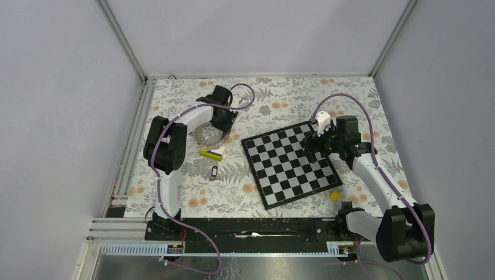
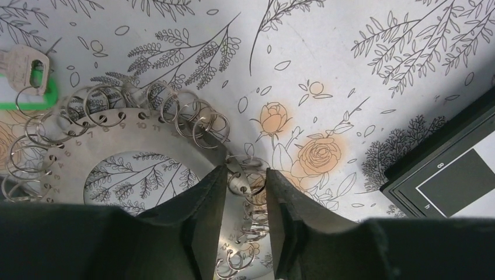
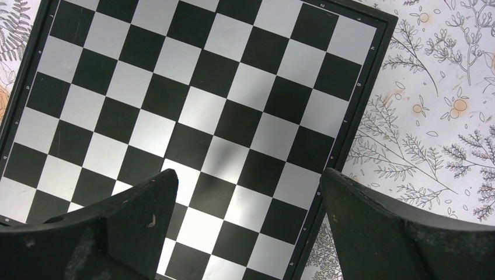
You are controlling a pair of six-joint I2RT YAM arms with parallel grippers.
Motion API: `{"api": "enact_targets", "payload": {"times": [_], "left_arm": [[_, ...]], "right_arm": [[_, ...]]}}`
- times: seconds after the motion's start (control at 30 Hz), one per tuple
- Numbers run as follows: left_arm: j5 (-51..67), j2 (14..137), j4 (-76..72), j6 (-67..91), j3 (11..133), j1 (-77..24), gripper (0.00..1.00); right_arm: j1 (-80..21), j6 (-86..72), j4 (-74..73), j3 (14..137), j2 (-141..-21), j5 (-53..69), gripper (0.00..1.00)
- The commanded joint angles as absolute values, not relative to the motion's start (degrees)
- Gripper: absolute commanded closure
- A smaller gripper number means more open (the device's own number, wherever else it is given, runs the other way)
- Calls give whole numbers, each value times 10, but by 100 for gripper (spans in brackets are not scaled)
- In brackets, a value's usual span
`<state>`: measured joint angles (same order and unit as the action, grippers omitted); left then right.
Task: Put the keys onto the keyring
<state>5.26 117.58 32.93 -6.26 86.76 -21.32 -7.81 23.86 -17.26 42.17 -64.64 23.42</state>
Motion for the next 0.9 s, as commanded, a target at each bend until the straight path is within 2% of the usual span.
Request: {"api": "enact_targets", "payload": {"times": [0.0, 0.17, 0.33, 0.67, 0.87], "left_arm": [[43, 1137, 321, -80, 858, -210, 62], [54, 1143, 321, -98, 857, -209, 55], [65, 1148, 322, -118, 861, -209, 55], [53, 1154, 322, -152, 873, -209, 70], [57, 1160, 324, -173, 884, -209, 75]], "right_arm": [[-75, 250, -156, 424, -651, 229, 1], [-75, 251, -155, 425, -657, 231, 1], [-75, 254, -153, 426, -659, 228, 1], [-75, 257, -151, 431, -675, 227, 1], [-80, 265, -149, 432, -685, 217, 1]]}}
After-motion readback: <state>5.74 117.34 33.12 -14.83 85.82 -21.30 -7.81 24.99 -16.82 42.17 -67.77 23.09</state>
